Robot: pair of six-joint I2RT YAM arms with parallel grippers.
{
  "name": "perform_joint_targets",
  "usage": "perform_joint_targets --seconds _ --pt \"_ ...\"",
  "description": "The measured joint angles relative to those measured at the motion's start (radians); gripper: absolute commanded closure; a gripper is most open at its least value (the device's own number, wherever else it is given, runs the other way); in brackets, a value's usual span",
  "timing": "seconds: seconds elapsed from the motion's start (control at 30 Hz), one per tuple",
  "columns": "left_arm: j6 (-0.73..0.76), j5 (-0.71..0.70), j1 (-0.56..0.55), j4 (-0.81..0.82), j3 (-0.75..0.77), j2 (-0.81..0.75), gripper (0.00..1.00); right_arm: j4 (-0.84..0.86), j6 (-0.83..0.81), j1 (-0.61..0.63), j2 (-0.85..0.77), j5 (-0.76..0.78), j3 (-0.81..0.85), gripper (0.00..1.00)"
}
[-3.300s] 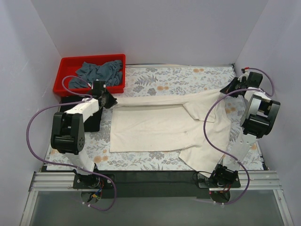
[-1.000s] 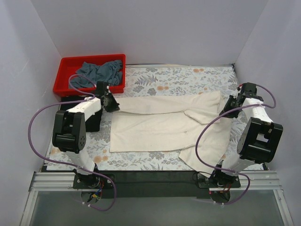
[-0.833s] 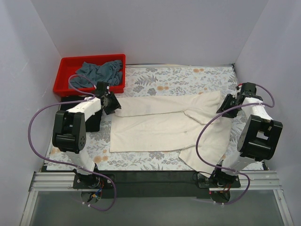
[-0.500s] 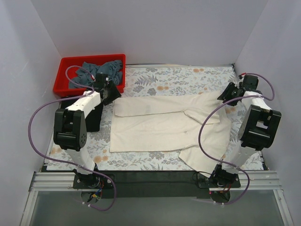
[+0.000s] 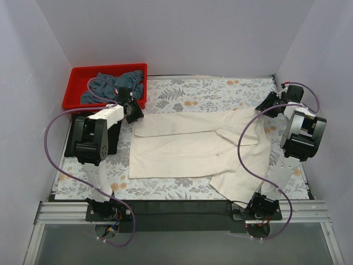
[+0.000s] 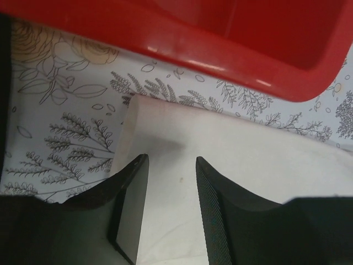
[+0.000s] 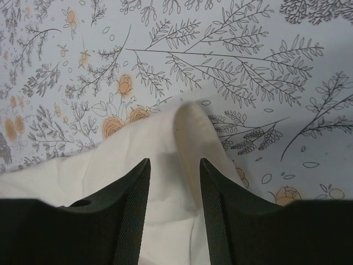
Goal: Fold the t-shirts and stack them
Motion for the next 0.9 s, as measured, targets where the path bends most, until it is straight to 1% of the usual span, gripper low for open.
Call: perform_joint_targets --seconds 0.1,0.2,0.23,0.3,0.33,0.4,0.57,0.8,0.83,0.87,0.9 --pt "0.006 0.002 -0.003 0.015 0.015 0.020 0.68 0.013 0.000 0.001 0.033 -0.036 0.018 0.61" --pt "0.009 0.003 -0.004 0.021 0.019 0.036 0.71 0.023 -0.001 0.002 0.063 -0.064 0.035 0.72" --pt "0.008 0.002 -0.004 0.020 0.021 0.042 0.72 0.027 0.000 0.002 0.071 -0.069 0.041 0.78" --pt "-0.008 0.001 -0.004 0.023 0.022 0.056 0.74 0.031 0.003 0.002 0.089 -0.073 0.058 0.85" --pt "-0.015 -0.001 -0.004 0.022 0.024 0.056 0.74 0.035 0.005 0.002 0.099 -0.074 0.068 0.93" --pt "-0.031 -0.005 -0.004 0.020 0.024 0.058 0.76 0.039 0.009 0.001 0.120 -0.076 0.089 0.98" --pt "-0.071 -0.010 0.002 0.019 0.023 0.061 0.78 0.041 0.013 -0.012 0.135 -0.076 0.103 0.99" --pt "-0.098 -0.018 0.005 0.019 0.023 0.063 0.78 0.049 0.008 -0.031 0.161 -0.076 0.141 0.98" --pt "-0.098 -0.019 0.005 0.019 0.023 0.063 0.77 0.049 0.008 -0.031 0.163 -0.076 0.141 0.93" --pt "-0.100 -0.019 0.005 0.019 0.023 0.063 0.72 0.050 0.008 -0.031 0.166 -0.076 0.141 0.90" --pt "-0.100 -0.015 0.005 0.021 0.023 0.063 0.70 0.051 0.005 -0.032 0.168 -0.079 0.141 0.84"
